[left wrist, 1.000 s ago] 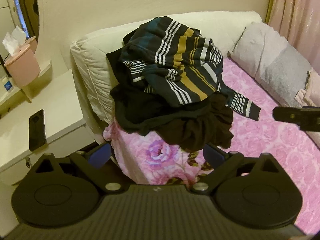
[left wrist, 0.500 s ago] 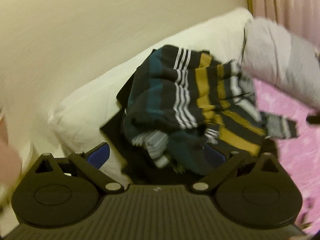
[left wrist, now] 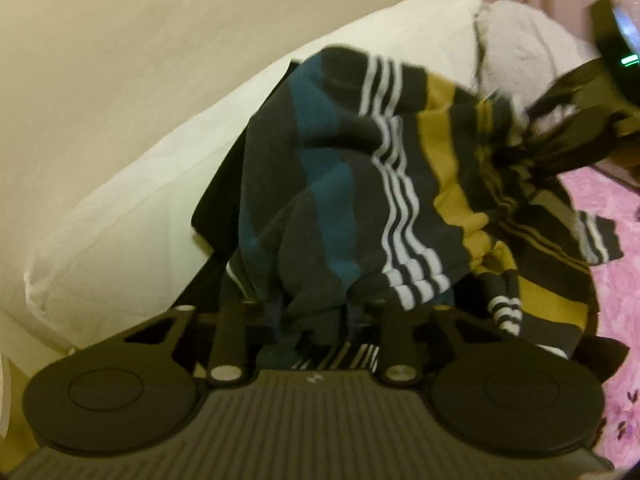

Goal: Fold clothes

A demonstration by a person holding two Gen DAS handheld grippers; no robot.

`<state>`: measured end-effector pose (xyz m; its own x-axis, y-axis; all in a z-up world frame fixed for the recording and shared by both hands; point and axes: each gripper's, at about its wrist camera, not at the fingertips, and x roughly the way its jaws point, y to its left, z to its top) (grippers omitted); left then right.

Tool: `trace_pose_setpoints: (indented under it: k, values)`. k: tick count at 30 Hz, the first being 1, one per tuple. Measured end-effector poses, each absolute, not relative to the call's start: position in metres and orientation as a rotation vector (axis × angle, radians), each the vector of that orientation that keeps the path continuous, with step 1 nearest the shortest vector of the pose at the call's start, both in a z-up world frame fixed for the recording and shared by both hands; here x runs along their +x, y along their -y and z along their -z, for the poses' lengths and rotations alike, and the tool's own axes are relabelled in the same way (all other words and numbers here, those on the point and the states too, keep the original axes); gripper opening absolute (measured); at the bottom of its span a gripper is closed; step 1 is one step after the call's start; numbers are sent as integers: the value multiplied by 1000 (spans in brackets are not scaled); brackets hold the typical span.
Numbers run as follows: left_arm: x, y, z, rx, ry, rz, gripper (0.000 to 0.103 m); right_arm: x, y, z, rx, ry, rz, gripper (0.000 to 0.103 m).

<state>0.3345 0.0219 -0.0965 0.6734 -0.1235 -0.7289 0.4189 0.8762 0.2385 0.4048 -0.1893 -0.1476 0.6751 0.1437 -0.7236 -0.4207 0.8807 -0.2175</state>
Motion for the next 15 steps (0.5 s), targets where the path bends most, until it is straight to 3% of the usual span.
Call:
trace_pose_setpoints:
  k: [2,9,15]
  values:
    - [325,-19,83,408,-731,361,16,404,185,147,-414,-777,-319,9]
    - [226,45,27,393,-569,692,13,317,251,86,-214,-665,-186,5]
    - [101,120,-10,395,-469,1025,13,148,348,64,-107,-648,36,4]
